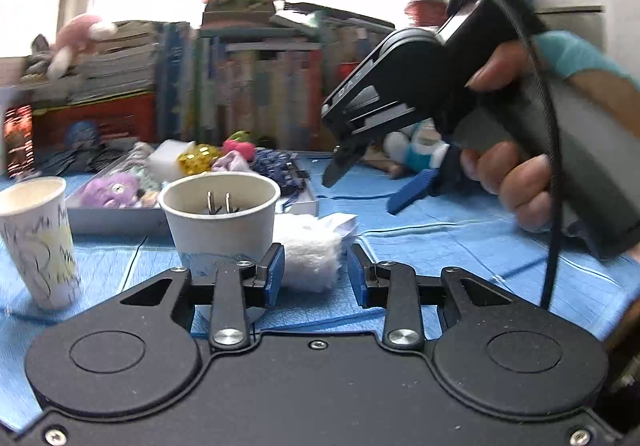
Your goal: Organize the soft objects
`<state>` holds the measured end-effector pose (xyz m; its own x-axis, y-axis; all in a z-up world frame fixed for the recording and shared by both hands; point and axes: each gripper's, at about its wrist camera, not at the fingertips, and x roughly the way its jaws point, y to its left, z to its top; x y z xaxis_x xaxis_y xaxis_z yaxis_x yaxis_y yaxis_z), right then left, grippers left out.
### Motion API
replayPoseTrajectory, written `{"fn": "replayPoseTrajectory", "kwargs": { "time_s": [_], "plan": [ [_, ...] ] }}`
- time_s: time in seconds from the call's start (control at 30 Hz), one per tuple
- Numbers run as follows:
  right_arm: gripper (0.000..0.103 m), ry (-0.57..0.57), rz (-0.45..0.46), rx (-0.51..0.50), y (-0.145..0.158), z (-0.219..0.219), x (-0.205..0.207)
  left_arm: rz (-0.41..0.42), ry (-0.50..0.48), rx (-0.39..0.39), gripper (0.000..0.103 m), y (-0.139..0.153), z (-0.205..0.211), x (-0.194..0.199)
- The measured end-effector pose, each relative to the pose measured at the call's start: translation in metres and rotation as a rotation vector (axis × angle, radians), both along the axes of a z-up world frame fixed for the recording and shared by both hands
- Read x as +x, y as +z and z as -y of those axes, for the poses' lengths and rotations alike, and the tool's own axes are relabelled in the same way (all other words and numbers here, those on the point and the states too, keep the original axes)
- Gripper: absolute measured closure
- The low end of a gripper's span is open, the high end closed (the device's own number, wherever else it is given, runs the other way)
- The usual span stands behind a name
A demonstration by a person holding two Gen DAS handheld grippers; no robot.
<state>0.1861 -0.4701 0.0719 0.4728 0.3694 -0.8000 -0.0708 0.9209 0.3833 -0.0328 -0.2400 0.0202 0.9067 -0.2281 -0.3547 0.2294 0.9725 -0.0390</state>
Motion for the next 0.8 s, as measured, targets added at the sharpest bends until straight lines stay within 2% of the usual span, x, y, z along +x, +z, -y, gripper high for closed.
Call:
{"fn": "replayPoseTrajectory", "kwargs": {
  "time_s": [0.1, 0.2, 0.37, 0.43, 0.47, 0.5, 0.53, 0.7, 0.8],
  "plan": [
    [0.033, 0.019, -0.033, -0.014, -0.006, 0.000, 0.009, 0.018, 0.066, 0.044, 0.069, -0.009, 0.020, 0.005],
    [0.033, 0.044, -0.076, -0.017, -0.011, 0.002, 0.019, 0.014, 0.114, 0.069, 0.063, -0.014, 0.033, 0.013],
    [0.033, 0.069, -0.148, 0.005, -0.024, 0.003, 0.036, -0.027, 0.154, 0.050, 0.059, -0.022, 0.038, 0.025],
    [0.040, 0.085, -0.161, 0.025, -0.028, 0.001, 0.040, -0.042, 0.163, 0.053, 0.056, -0.026, 0.039, 0.027],
    [0.050, 0.090, -0.173, 0.035, -0.031, 0.000, 0.042, -0.046, 0.163, 0.053, 0.055, -0.027, 0.039, 0.028],
    [0.054, 0.090, -0.185, 0.035, -0.035, -0.002, 0.042, -0.052, 0.162, 0.051, 0.053, -0.028, 0.039, 0.029],
    [0.063, 0.089, -0.192, 0.030, -0.037, -0.003, 0.043, -0.059, 0.163, 0.050, 0.052, -0.029, 0.039, 0.031],
    [0.064, 0.096, -0.175, 0.040, -0.034, 0.002, 0.041, -0.085, 0.185, 0.033, 0.050, -0.033, 0.041, 0.039],
    [0.064, 0.109, -0.155, -0.002, -0.027, 0.004, 0.039, -0.093, 0.207, 0.010, 0.049, -0.033, 0.042, 0.043]
  ]
}}
